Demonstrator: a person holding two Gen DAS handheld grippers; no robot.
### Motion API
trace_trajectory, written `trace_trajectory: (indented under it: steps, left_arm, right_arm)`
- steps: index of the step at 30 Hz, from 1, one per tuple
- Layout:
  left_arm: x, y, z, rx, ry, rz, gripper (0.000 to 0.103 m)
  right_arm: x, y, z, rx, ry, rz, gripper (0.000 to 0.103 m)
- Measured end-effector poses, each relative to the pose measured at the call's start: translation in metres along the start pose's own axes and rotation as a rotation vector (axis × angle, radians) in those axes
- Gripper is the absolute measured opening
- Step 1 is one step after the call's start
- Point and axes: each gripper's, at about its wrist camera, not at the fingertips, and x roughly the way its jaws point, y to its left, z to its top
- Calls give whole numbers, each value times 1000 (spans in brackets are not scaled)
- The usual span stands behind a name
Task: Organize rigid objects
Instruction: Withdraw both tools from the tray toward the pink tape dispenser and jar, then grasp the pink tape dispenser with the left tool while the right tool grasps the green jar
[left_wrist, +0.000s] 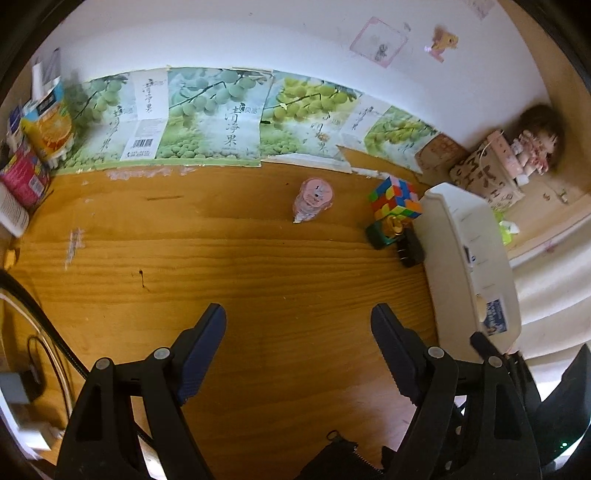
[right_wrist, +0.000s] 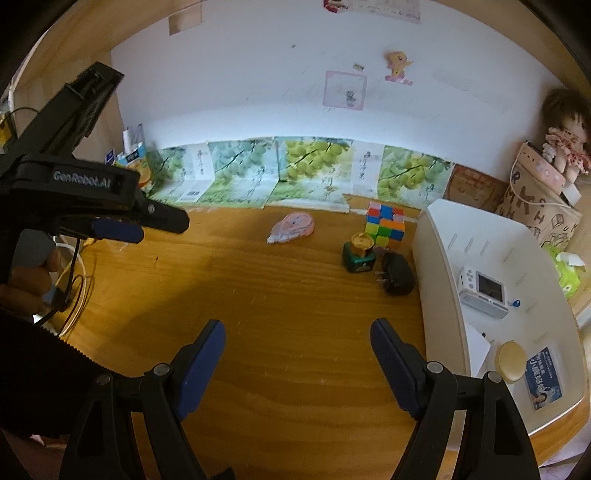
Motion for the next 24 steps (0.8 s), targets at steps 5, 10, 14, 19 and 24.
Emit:
trace_trajectory:
  steps: [5,10,14,19,24]
  left_arm:
    - [11,-3,17,12,39,24,83]
    - [25,-8,33,27,82,34,83]
    - [42,-15,48,56,121,73,83]
    - [64,-25,67,81,165,111,83]
    - [86,-35,88,114,187,138,83]
  right_arm:
    - [13,-3,14,26,-51,-32,81]
    - [30,-10,30,53,-102,-67,81]
    - [49,-16,40,66,-120,-89,81]
    - [73,-26,52,91,-122,-99,81]
    - [100,-40,56,133,-109,-119,81]
